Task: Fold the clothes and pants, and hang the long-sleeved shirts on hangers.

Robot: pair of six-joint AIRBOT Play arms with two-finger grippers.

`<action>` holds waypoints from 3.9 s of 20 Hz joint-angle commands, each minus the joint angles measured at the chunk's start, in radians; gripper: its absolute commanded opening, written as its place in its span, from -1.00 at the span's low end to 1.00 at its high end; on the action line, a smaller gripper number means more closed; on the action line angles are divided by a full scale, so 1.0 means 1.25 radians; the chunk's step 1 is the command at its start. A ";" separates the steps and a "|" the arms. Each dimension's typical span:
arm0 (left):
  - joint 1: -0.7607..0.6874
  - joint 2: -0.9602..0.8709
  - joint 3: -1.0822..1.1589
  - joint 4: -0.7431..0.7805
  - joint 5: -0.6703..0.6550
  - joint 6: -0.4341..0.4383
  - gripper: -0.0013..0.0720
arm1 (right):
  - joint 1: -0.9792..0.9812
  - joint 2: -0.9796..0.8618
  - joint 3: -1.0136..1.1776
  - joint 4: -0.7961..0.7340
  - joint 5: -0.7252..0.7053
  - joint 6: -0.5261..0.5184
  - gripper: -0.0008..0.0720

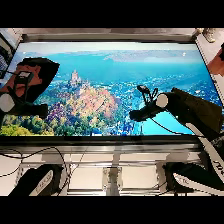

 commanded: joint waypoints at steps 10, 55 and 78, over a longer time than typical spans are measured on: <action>0.001 0.000 0.000 0.000 0.000 0.000 0.91 | 0.001 0.000 0.000 0.001 -0.006 0.000 -0.94; 0.535 -0.714 0.347 0.378 0.513 0.036 0.90 | 0.001 0.000 0.000 0.097 -0.036 0.001 -0.94; 0.525 -0.761 0.392 0.276 0.520 0.161 0.34 | 0.001 0.000 0.000 0.131 -0.077 0.001 -0.94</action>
